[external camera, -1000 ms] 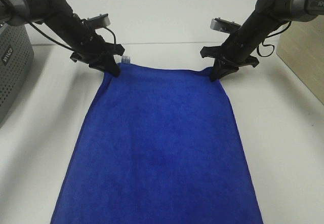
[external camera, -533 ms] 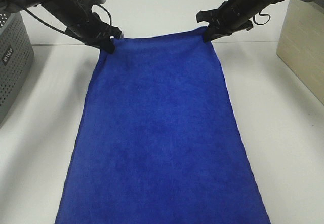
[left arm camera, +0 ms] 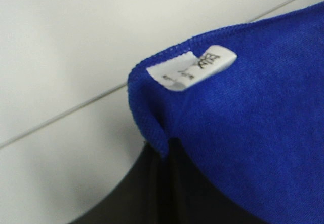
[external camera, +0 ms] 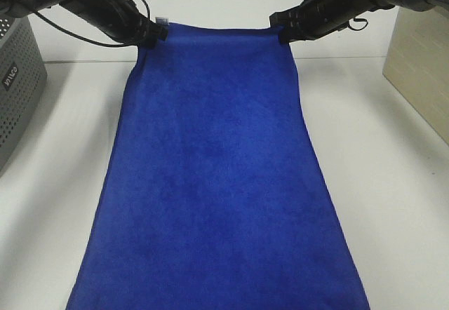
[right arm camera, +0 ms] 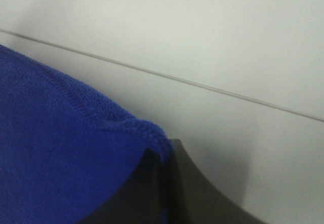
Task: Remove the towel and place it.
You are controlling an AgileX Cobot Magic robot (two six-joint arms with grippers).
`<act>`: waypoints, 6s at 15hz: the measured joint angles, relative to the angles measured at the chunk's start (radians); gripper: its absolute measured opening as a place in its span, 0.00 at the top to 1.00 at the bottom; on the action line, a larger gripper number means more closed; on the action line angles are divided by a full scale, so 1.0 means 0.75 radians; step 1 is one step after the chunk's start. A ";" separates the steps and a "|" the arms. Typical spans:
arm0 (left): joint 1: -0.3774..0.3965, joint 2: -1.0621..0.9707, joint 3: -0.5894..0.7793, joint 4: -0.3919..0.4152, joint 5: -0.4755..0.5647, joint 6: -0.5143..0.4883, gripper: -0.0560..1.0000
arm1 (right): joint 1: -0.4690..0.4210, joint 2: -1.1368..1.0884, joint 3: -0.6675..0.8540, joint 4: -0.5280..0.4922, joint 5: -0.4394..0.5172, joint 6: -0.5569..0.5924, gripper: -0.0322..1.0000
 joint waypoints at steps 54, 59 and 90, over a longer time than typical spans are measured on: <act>0.000 -0.001 0.000 0.241 -0.212 0.032 0.35 | 0.001 0.024 0.000 0.184 0.057 -0.279 0.28; 0.000 -0.123 0.000 0.557 0.107 -0.315 0.35 | 0.001 -0.164 0.000 -0.129 0.521 0.060 0.25; 0.025 0.219 0.000 0.423 -0.532 -0.677 0.43 | 0.001 -0.192 -0.004 -0.140 0.805 0.091 0.25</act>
